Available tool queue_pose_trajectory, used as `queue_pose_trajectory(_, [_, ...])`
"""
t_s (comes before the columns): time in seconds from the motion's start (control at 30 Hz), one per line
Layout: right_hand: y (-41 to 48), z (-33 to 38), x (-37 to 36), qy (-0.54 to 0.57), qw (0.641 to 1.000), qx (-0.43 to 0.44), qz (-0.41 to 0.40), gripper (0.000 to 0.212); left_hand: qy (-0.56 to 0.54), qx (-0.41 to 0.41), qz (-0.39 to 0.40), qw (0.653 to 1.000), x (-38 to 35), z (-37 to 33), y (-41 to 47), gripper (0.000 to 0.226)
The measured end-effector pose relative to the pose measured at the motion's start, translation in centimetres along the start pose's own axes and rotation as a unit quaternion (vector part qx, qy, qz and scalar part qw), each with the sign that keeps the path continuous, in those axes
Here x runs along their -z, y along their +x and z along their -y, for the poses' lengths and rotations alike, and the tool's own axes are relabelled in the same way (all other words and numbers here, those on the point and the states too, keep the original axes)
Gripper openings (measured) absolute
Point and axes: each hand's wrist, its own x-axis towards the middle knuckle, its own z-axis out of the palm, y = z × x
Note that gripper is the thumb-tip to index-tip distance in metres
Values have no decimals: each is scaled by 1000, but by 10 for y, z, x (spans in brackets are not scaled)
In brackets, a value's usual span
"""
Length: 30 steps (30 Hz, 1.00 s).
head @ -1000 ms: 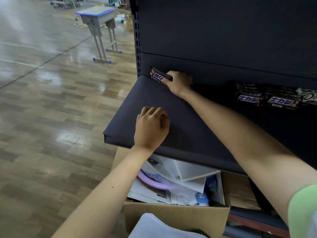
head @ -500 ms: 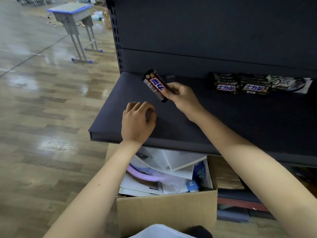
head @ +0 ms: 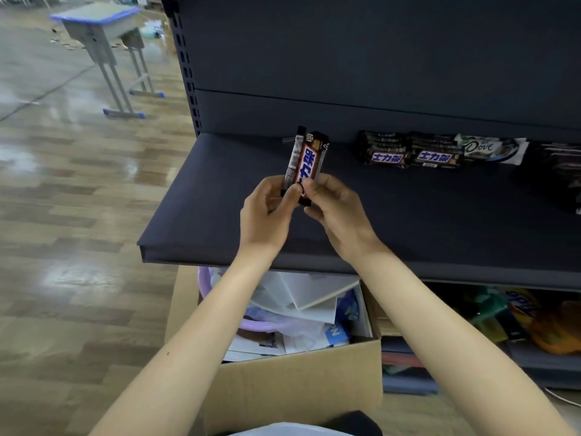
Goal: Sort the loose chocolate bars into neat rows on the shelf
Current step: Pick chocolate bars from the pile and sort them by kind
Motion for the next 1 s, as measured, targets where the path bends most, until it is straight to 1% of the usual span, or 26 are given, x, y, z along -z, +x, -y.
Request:
queue_pose_trajectory(0.1, [-4, 3, 13, -57, 997, 21, -41, 14, 17, -30, 31, 999, 3, -4, 4, 14])
queue_pose_trajectory(0.13, [-5, 3, 20, -85, 994, 35, -66, 22, 24, -36, 50, 998, 5, -5, 5, 13])
queue_pose_trajectory(0.17, [-6, 2, 27, -121, 986, 61, -96, 31, 32, -39, 68, 996, 6, -5, 8, 10])
queue_pose_trajectory(0.23, [-11, 2, 43, -213, 957, 143, -139, 44, 55, -42, 99, 993, 8, -5, 12, 9])
queue_pose_trajectory(0.33, [-17, 3, 65, -338, 897, 253, -134, 57, 79, -53, 144, 985, 4, -5, 15, 9])
queue_pose_trajectory(0.37, [-17, 3, 70, -391, 866, 287, -123, 59, 87, -55, 156, 982, 2, -5, 15, 10])
queue_pose_trajectory(0.43, [-18, 1, 83, -498, 790, 343, -101, 62, 116, -61, 185, 974, -4, -7, 15, 14])
queue_pose_trajectory(0.5, [-20, -2, 100, -577, 731, 354, -90, 60, 171, -81, 231, 954, -19, -11, 16, 20])
queue_pose_trajectory(0.57, [-22, -5, 118, -624, 690, 357, -79, 56, 217, -103, 271, 932, -37, -16, 13, 21])
queue_pose_trajectory(0.6, [-24, -6, 127, -639, 677, 359, -73, 54, 227, -108, 282, 926, -46, -18, 11, 19])
queue_pose_trajectory(0.7, [-31, -11, 147, -673, 645, 355, -70, 53, 236, -116, 291, 920, -68, -21, 4, 16])
queue_pose_trajectory(0.83, [-39, -11, 173, -687, 616, 374, -91, 50, 199, -95, 288, 932, -95, -23, -4, 14])
queue_pose_trajectory(0.9, [-39, -9, 186, -679, 619, 381, -102, 46, 180, -88, 281, 939, -109, -25, -8, 13])
queue_pose_trajectory(1.0, [-38, -6, 205, -660, 647, 364, -111, 48, 139, -71, 255, 954, -126, -28, -14, 15])
